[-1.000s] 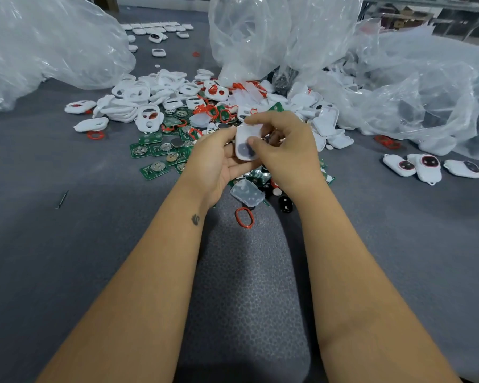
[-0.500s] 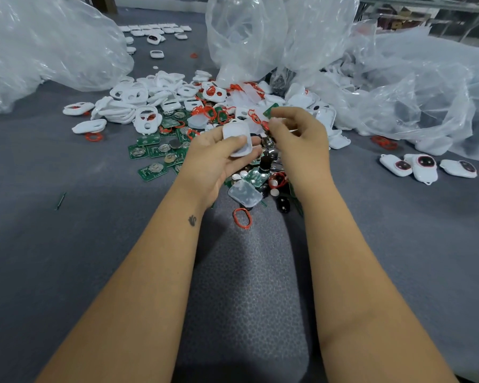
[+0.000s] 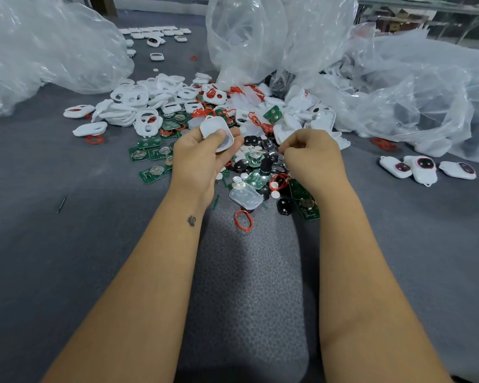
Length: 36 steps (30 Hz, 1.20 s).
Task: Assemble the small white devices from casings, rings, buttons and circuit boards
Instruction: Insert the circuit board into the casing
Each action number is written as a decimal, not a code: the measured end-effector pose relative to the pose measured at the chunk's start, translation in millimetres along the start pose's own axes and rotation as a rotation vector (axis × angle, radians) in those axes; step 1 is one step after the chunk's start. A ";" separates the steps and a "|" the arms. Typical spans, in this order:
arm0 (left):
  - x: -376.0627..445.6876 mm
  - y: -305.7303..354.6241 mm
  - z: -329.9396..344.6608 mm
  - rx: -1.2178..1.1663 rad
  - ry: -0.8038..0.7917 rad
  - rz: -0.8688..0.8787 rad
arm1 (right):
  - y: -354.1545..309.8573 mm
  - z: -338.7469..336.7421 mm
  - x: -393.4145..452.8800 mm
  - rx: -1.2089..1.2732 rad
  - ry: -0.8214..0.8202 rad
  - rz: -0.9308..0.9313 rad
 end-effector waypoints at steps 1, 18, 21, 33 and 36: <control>0.4 0.0 -0.7 -0.009 0.005 0.004 | 0.6 -1.7 0.0 -0.021 0.034 0.005; -0.1 0.3 -0.6 -0.034 0.032 -0.018 | 8.7 5.7 3.6 -0.455 0.032 -0.086; -0.2 0.4 -0.8 -0.036 0.033 -0.017 | -4.3 4.0 2.1 -0.258 0.083 -0.212; 0.0 -0.4 0.0 -0.027 0.043 -0.024 | -6.9 29.8 2.7 -0.359 -0.119 -0.283; 0.2 -0.2 -0.1 -0.034 0.047 -0.023 | -9.1 27.8 -0.1 -0.153 -0.106 -0.272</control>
Point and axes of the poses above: each hand's wrist, its own x-axis towards the middle knuckle, its own z-axis out of the palm, y = z × x, the point moved 3 cm from there along x, towards the middle knuckle, and after that the axes turned 7 degrees about -z, right-handed, at the moved point
